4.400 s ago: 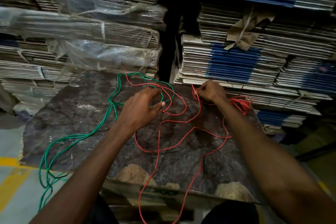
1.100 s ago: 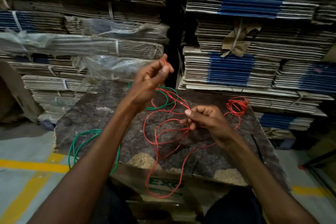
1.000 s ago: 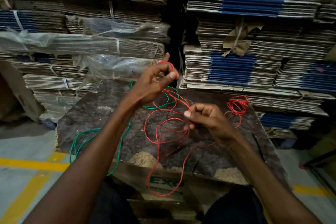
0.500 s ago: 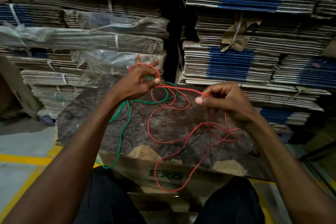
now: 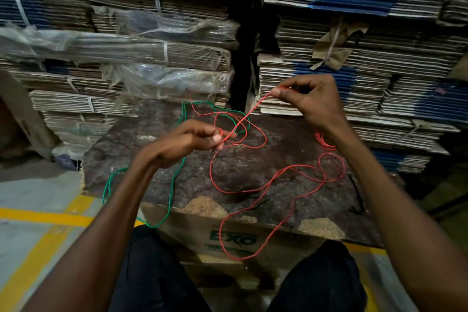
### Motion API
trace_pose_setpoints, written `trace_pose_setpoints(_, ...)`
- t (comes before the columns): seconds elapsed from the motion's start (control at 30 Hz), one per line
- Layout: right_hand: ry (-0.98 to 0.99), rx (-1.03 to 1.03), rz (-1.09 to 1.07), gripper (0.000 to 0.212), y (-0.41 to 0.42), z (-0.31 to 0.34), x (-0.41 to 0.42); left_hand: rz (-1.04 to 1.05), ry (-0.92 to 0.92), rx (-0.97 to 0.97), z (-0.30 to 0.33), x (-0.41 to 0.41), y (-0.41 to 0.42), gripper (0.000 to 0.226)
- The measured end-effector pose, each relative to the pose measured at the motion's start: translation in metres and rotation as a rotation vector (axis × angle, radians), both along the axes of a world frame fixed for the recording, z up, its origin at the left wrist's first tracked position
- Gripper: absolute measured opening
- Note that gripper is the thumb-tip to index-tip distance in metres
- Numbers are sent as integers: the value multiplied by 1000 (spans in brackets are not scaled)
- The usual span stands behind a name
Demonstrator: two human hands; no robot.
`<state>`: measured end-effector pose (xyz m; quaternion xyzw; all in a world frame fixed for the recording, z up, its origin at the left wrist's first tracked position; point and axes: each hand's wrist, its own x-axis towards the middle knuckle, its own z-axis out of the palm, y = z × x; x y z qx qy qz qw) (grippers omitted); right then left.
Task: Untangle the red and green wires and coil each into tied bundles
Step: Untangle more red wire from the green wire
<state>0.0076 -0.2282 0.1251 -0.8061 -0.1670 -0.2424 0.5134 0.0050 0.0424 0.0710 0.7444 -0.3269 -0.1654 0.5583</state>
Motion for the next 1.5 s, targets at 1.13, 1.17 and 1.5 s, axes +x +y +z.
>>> trace_pose_setpoints(1.13,-24,-652,45,37,17,-76,-48,412,-77,-682,1,23,-19,20)
trace_pose_setpoints(1.17,-55,-637,35,34,13,-71,-50,442,-231,-515,-2,27,-17,22)
trace_pose_setpoints(1.5,-207,-281,-38,13,7,-27,-38,307,-465,146,-7,22,-6,29)
